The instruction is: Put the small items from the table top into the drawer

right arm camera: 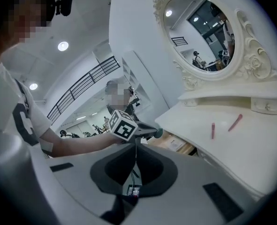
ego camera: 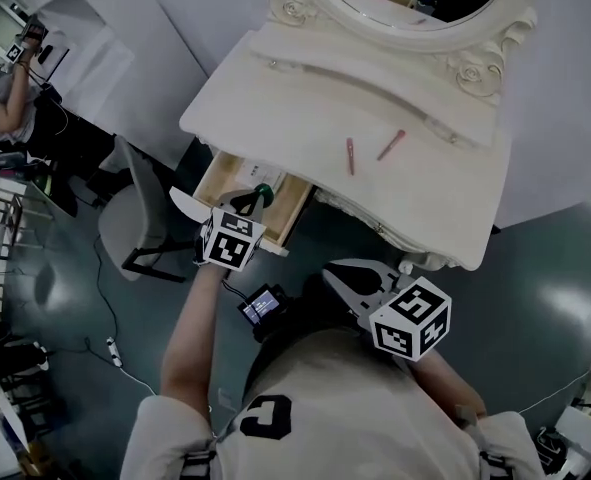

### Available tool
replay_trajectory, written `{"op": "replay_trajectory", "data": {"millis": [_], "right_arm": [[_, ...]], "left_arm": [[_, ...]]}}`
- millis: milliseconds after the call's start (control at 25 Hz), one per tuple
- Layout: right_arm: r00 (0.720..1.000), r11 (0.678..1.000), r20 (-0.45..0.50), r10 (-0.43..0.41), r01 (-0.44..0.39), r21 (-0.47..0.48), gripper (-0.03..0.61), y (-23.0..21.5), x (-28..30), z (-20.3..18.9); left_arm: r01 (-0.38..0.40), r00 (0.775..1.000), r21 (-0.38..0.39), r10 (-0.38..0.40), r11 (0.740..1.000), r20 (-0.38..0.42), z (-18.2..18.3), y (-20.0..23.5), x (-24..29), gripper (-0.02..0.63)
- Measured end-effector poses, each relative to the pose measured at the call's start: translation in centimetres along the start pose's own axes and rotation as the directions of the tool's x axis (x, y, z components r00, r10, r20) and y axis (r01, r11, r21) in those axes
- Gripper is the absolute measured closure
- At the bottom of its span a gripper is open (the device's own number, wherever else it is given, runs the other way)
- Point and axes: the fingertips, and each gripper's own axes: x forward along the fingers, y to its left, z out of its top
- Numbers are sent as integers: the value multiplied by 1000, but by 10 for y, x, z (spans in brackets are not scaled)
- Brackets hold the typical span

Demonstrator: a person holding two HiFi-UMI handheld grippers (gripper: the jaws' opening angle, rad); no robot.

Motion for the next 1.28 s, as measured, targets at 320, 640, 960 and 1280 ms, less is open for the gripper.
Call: {"op": "replay_trajectory", "data": {"millis": [320, 640, 960, 1280], "right_arm": [[997, 997, -45, -60, 62, 53, 551, 2, 6, -17], [987, 984, -89, -135, 144, 101, 550, -5, 14, -29], [977, 973, -107, -183, 196, 125, 550, -14, 24, -31], [970, 963, -117, -212, 227, 145, 550, -25, 28, -28]], "left_arm": [[44, 995, 16, -43, 999, -85, -35, 7, 63, 557], [139, 977, 112, -118, 984, -176, -67, -4, 118, 555], [198, 960, 188, -151, 962, -236, -85, -9, 154, 555], [240, 942, 214, -174, 947, -286, -98, -13, 173, 555]]}}
